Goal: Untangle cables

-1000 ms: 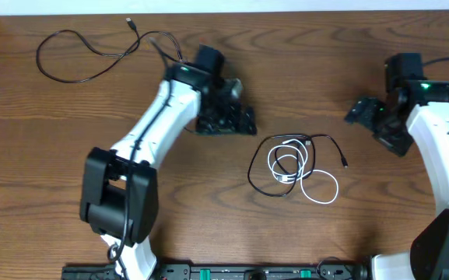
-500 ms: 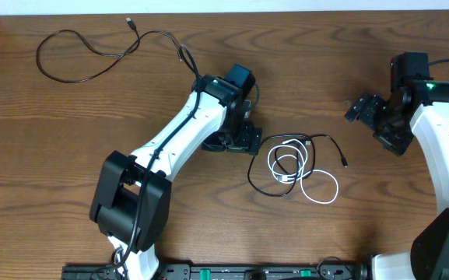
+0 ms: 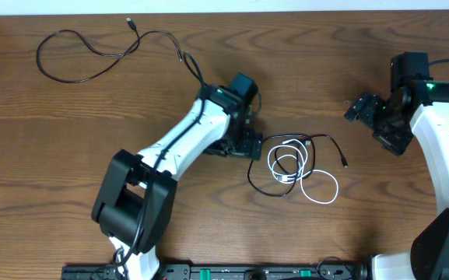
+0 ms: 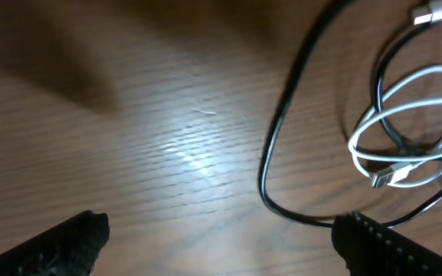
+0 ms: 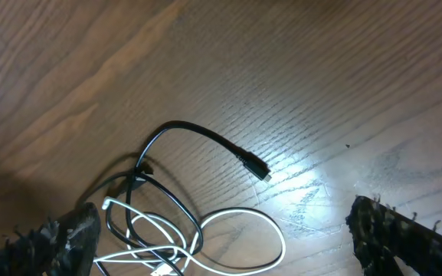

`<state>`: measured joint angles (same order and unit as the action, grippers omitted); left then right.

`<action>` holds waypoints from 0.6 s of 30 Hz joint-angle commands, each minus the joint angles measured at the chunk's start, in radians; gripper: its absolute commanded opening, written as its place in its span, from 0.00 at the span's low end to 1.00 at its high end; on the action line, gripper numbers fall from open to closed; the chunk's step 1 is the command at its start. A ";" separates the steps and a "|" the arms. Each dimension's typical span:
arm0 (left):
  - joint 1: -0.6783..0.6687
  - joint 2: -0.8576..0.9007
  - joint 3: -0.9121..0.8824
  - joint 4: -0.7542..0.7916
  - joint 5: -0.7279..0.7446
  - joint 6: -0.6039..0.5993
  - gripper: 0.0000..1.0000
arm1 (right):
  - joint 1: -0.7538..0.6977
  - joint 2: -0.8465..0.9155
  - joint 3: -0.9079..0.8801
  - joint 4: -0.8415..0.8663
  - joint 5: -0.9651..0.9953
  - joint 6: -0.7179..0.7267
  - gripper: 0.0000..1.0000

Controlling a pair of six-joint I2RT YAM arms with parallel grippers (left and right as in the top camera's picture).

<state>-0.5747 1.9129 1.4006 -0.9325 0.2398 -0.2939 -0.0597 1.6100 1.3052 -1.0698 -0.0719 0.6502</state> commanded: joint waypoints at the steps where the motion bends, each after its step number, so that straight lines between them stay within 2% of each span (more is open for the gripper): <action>1: -0.021 0.004 -0.037 0.009 -0.041 -0.041 1.00 | 0.002 -0.001 -0.005 0.000 -0.002 0.007 0.99; 5: -0.039 0.031 -0.060 0.036 -0.047 -0.068 0.92 | 0.002 -0.001 -0.005 0.000 -0.002 0.007 0.99; 9: -0.063 0.078 -0.060 0.057 -0.047 -0.067 0.78 | 0.002 -0.001 -0.005 0.000 -0.002 0.007 0.99; 16: -0.126 0.133 -0.060 0.058 -0.047 -0.068 0.75 | 0.002 -0.001 -0.005 0.000 -0.002 0.007 0.99; 18: -0.137 0.134 -0.060 0.060 -0.047 -0.068 0.69 | 0.002 -0.001 -0.005 0.000 -0.002 0.007 0.99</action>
<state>-0.6964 2.0277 1.3479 -0.8749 0.1944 -0.3622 -0.0597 1.6100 1.3052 -1.0698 -0.0723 0.6502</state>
